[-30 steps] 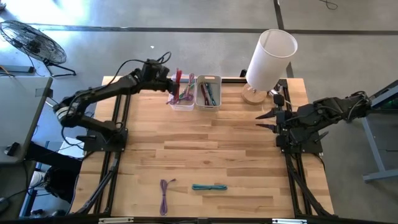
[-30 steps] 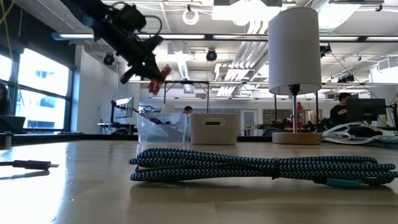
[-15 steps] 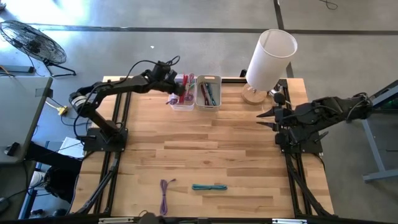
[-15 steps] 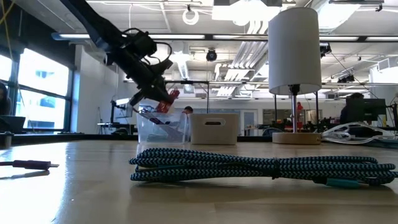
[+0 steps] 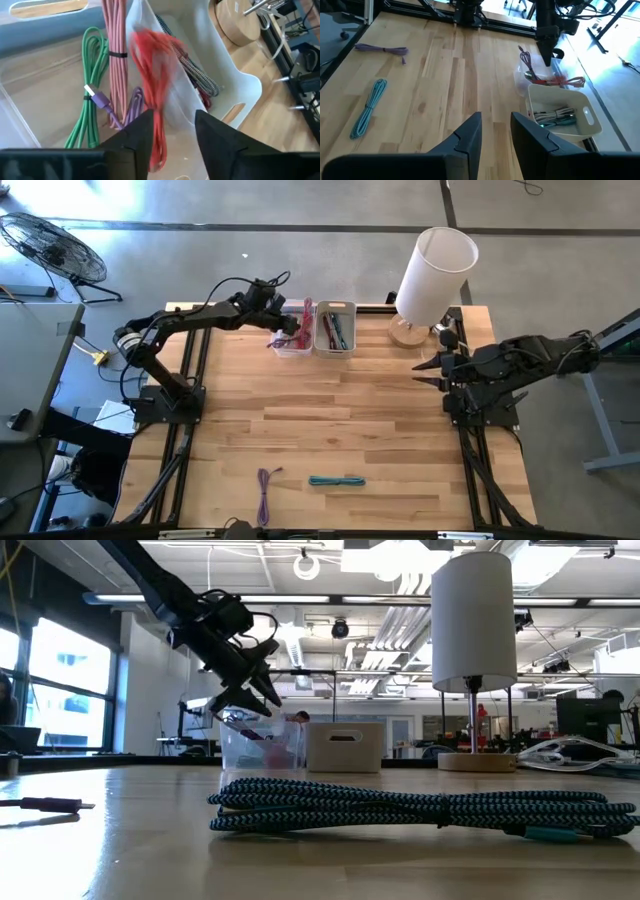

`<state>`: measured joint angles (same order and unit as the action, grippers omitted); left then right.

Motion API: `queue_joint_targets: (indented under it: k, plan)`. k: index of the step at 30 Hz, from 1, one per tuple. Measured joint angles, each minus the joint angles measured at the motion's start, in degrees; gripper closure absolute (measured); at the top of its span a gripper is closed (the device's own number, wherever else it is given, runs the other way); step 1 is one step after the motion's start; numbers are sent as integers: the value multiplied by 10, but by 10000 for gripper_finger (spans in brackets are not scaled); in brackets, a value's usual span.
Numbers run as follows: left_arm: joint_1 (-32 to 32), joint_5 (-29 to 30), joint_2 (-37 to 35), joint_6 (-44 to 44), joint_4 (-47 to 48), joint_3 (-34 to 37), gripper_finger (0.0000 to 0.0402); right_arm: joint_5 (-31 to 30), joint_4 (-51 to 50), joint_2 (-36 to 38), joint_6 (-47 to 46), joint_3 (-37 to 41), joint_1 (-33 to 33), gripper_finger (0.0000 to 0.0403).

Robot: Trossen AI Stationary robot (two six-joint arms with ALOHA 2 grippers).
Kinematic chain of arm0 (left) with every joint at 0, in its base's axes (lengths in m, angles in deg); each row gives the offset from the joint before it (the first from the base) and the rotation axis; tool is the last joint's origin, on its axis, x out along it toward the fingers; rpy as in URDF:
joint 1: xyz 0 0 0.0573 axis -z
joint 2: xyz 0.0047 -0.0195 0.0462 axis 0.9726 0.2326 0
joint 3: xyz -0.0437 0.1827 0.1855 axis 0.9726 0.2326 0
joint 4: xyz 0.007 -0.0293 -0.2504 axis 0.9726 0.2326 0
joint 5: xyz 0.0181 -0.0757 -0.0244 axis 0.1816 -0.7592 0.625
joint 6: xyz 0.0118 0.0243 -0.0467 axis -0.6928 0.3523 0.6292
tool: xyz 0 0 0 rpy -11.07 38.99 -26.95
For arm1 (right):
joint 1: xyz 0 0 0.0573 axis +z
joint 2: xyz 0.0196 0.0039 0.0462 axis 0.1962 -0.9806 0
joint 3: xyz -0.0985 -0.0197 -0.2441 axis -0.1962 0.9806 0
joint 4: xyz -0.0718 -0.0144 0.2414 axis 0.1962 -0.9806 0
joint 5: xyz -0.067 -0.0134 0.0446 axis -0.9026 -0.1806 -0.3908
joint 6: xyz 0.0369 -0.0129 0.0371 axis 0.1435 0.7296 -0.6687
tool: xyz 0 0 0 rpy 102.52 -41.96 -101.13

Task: Pick & Place USB Port
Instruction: Put the blue and black charger cable into the gray bin

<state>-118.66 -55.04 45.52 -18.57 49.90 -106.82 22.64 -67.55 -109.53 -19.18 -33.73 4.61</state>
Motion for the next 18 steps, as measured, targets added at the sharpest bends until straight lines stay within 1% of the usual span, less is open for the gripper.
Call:
queue_joint_targets:
  k: [3,5,7,9,11,14,18]
  plan:
    - [0,0,0,0,-5,0,244,7,-1,0,-4,0,0,307]
    - [-2,-2,0,0,-16,0,239,13,-5,0,-12,0,0,307]
    - [-4,-6,0,-1,-43,0,238,19,-10,0,-17,0,0,307]
    - [-4,-24,0,9,-81,0,237,22,-11,0,-25,0,0,307]
    - [-4,-49,0,13,-133,0,237,27,-11,0,-26,0,0,307]
    - [-2,-97,-1,10,-237,-1,237,38,-4,0,-28,0,0,307]
    - [8,-174,-1,10,-392,-1,237,73,21,0,-27,0,0,307]
